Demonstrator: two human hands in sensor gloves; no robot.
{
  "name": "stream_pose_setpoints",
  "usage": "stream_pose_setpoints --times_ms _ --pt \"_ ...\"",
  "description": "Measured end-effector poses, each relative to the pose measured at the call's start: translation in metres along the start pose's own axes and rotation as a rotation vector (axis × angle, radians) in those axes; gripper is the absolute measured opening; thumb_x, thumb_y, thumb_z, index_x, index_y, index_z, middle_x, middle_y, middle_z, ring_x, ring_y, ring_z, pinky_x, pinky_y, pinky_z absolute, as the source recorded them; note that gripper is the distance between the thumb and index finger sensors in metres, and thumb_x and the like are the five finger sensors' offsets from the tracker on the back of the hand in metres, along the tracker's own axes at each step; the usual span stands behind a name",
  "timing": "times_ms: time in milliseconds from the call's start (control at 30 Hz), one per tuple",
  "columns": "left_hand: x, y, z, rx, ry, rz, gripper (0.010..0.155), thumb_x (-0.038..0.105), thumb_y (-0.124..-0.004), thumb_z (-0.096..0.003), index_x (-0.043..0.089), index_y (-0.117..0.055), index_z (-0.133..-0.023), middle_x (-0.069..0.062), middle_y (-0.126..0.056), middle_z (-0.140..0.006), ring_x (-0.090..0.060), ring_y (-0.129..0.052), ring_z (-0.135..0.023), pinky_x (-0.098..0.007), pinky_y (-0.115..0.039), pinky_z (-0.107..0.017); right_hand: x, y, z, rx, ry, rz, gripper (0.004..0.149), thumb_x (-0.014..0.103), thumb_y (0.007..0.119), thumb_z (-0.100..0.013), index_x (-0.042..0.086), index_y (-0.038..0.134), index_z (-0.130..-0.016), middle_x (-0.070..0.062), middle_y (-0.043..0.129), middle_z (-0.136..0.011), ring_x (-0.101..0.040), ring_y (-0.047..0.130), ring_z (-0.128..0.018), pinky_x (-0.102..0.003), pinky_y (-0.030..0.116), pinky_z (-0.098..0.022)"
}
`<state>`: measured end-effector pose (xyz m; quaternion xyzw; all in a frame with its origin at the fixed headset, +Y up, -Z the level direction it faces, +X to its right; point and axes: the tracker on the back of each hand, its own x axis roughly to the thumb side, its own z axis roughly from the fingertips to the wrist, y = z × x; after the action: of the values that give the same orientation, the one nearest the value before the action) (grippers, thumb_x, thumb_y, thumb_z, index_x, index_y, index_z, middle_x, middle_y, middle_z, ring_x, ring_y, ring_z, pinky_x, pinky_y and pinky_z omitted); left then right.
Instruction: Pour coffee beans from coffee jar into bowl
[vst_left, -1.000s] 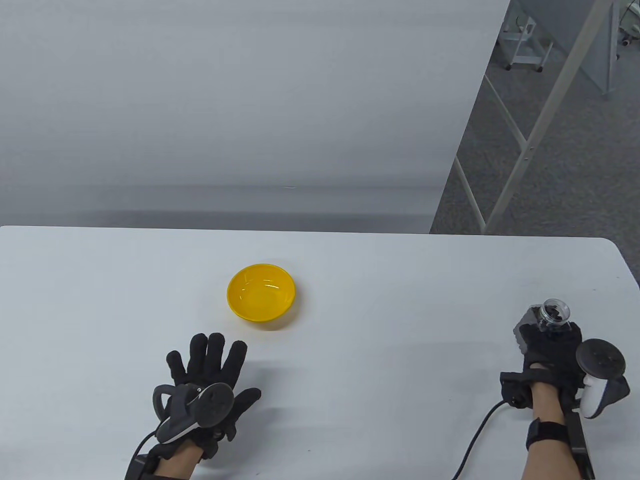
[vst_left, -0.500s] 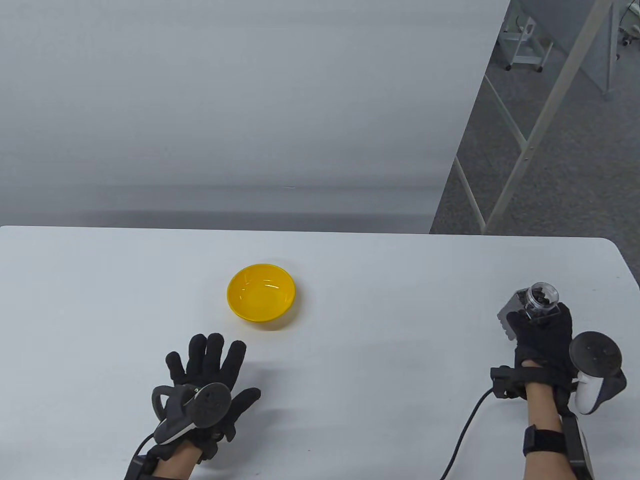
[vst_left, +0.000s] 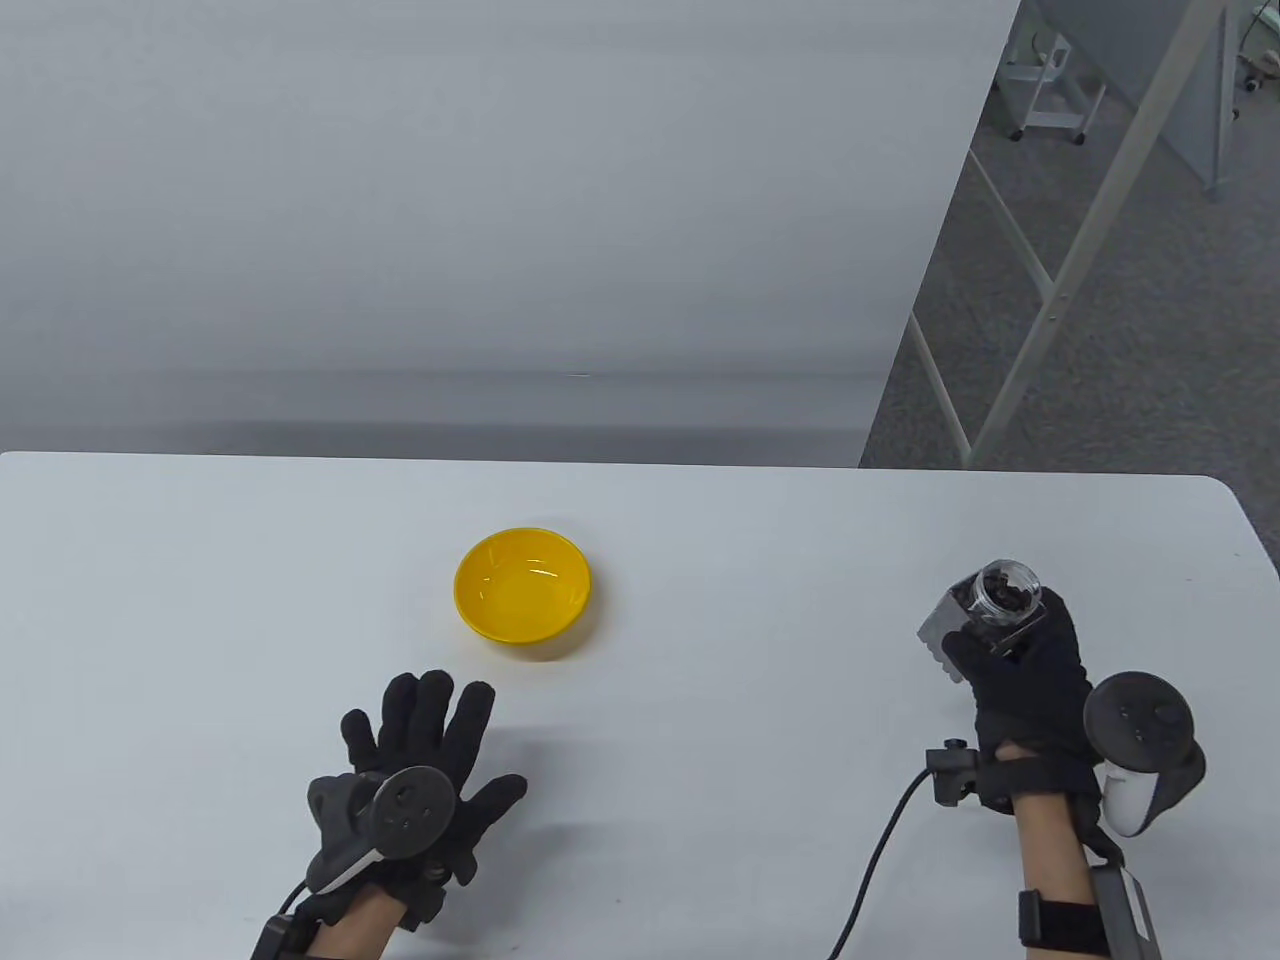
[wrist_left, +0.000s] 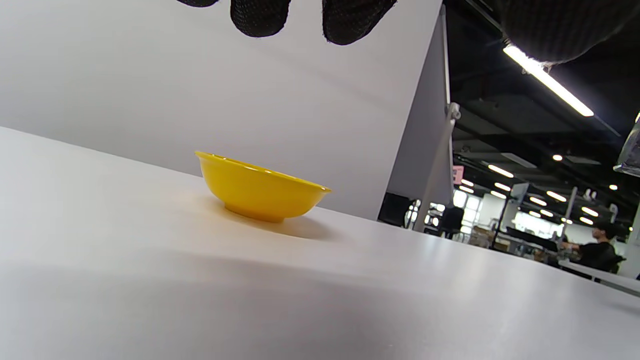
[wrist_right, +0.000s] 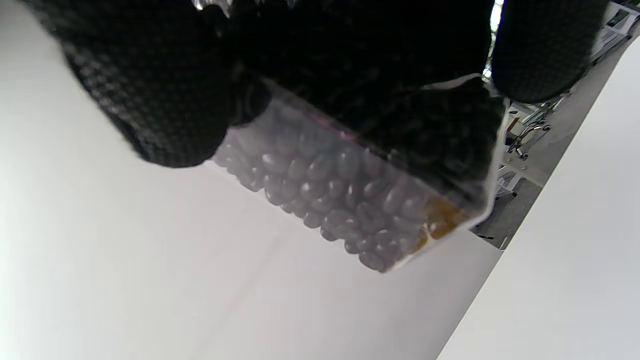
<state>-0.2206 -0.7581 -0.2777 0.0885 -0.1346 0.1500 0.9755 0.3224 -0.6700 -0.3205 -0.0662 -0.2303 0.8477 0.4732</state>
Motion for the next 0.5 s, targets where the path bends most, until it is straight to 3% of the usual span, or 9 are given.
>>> stream_pose_setpoints --times_ms 500 --pt "0.002 -0.003 0.002 0.006 0.023 0.213 0.091 0.075 -0.065 -0.0394 0.018 -0.05 -0.11 -0.026 -0.044 -0.111 -0.061 -0.044 -0.1 -0.082 -0.031 -0.055 0.04 0.034 0.032 0.224 -0.089 -0.062 0.088 0.048 0.095 -0.031 0.012 0.046 -0.095 -0.029 0.062 -0.093 -0.055 0.072 -0.079 -0.07 0.074 -0.049"
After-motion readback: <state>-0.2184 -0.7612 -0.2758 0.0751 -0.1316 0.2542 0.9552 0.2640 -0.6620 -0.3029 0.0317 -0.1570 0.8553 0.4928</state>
